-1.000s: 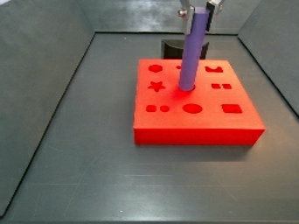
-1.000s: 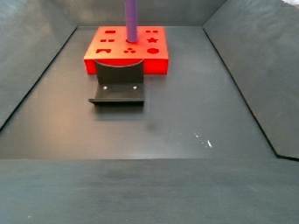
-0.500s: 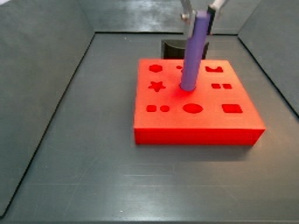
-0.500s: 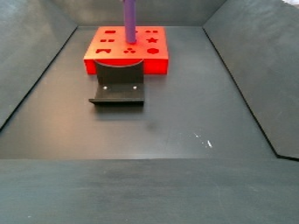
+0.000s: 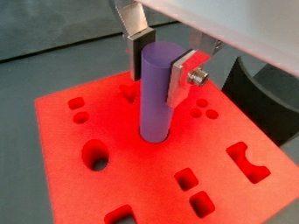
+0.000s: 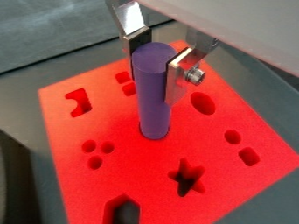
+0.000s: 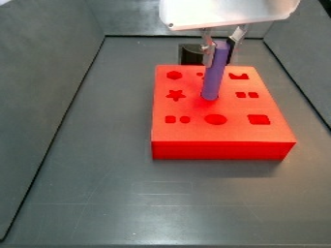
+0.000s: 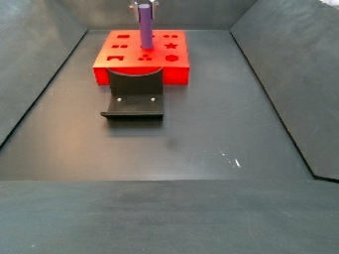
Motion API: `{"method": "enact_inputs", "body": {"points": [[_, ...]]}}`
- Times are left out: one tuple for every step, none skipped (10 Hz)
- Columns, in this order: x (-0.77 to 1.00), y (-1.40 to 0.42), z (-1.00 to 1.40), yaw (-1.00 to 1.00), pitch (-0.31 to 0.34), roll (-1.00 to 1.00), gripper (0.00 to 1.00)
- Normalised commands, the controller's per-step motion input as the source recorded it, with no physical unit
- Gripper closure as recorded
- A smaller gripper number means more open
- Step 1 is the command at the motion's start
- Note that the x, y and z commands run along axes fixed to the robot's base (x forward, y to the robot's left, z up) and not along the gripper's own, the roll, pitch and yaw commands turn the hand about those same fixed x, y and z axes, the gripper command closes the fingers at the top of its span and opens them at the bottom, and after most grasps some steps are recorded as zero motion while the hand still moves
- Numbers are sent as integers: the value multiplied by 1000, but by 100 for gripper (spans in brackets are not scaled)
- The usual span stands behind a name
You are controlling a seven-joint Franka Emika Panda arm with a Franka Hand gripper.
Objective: Insert the round object.
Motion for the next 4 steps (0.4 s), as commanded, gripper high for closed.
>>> {"method": "enact_inputs", "body": {"points": [[0, -11, -1000, 0, 0, 30, 100], [0, -31, -554, 0, 56, 54, 100], [0, 0, 0, 0, 0, 6, 100], [0, 0, 0, 0, 0, 29, 100]]}}
